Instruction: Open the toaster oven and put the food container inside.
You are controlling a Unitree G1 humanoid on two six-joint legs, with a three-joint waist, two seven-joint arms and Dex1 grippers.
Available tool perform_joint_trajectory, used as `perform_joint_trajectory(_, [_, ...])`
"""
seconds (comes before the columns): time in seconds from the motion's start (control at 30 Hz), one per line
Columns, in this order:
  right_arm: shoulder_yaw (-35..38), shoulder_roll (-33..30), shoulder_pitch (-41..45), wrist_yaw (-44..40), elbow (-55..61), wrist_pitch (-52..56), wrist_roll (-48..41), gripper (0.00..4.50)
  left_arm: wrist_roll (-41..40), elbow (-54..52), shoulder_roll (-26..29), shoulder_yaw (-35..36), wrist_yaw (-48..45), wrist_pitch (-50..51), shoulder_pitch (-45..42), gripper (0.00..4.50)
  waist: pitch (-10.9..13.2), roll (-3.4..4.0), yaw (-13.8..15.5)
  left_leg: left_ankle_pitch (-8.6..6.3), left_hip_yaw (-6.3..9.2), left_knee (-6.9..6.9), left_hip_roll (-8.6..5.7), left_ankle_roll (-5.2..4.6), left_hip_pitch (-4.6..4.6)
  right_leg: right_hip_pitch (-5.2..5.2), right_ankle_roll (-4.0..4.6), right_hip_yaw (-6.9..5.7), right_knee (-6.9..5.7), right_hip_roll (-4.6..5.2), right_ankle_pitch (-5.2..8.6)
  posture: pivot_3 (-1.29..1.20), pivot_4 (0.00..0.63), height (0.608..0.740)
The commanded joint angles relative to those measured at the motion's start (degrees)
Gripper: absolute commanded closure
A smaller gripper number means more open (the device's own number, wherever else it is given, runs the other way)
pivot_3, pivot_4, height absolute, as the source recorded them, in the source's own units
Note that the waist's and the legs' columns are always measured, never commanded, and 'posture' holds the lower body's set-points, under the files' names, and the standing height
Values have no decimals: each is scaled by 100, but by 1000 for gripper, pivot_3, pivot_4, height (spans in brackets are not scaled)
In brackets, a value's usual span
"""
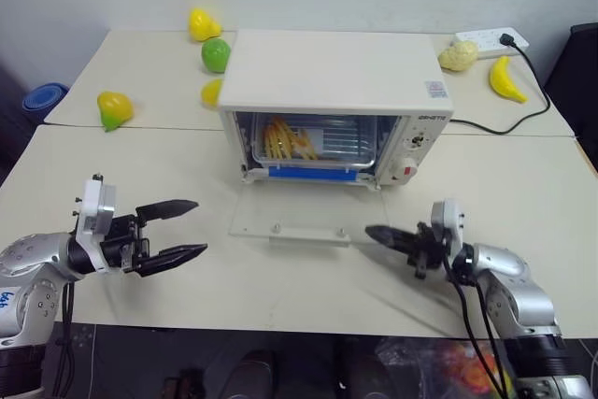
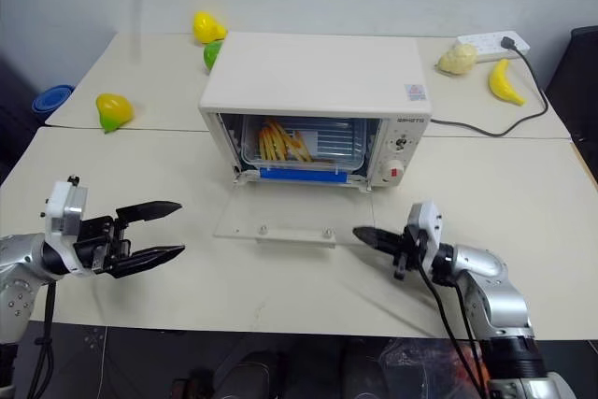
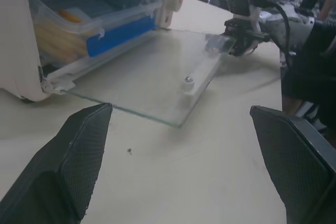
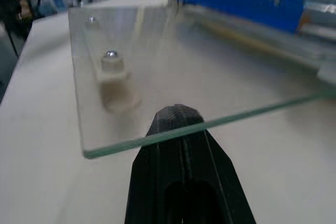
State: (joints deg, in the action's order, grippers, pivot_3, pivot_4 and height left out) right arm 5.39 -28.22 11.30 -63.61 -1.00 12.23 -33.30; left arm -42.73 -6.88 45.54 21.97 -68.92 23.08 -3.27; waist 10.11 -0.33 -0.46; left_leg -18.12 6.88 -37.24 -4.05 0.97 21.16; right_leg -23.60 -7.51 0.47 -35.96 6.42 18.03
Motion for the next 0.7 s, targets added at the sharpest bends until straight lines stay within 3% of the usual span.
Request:
perform_joint_trajectory(0.03, [698, 170, 413, 668, 443, 540, -922, 4500, -240, -148, 22, 460, 309, 103, -57, 36, 1, 2, 21, 1, 0, 0, -1, 1, -1, 0, 0, 0, 0, 0, 0, 0, 150, 740])
perform_joint_trajectory(0.2, [1057, 44, 707, 1084, 951, 1233, -1603, 4500, 213, -87, 55, 399, 349, -238, 65, 36, 1, 2, 46, 0, 5, 4, -3, 1, 1, 2, 0, -3, 6, 1, 0, 0, 150, 740])
perform_joint_trajectory(0.33, [690, -643, 142, 512, 1314, 875, -753, 4500, 768, -3, 27, 214, 398, -719, 229, 36, 1, 2, 65, -1, 6, 8, -11, -3, 5, 1, 0, -6, 12, 3, 0, 0, 150, 740])
perform_joint_trajectory(0.43, [563, -931, -571, -30, 1437, 92, -182, 3917, 1058, 15, 3, 100, 387, -1016, 437, 0, 0, 1, 61, -4, -1, 6, -11, -7, 5, 2, 0, -2, 13, 2, 0, 0, 150, 740])
perform_joint_trajectory(0.57, [547, -1052, -1517, -553, 1270, -1130, 450, 2636, 1478, 60, -63, -23, 361, -1634, 791, 0, 1, 1, 55, -4, -9, 7, -10, -8, 0, 4, 0, 1, 10, 0, 0, 0, 150, 740])
perform_joint_trajectory(0.7, [617, -838, -1669, -591, 868, -2351, 835, 1219, 1528, 122, -300, 80, 506, -2017, 935, 0, 1, 1, 21, -4, -32, 3, -4, -9, -19, 12, -5, 17, 5, -6, -3, 0, 150, 740])
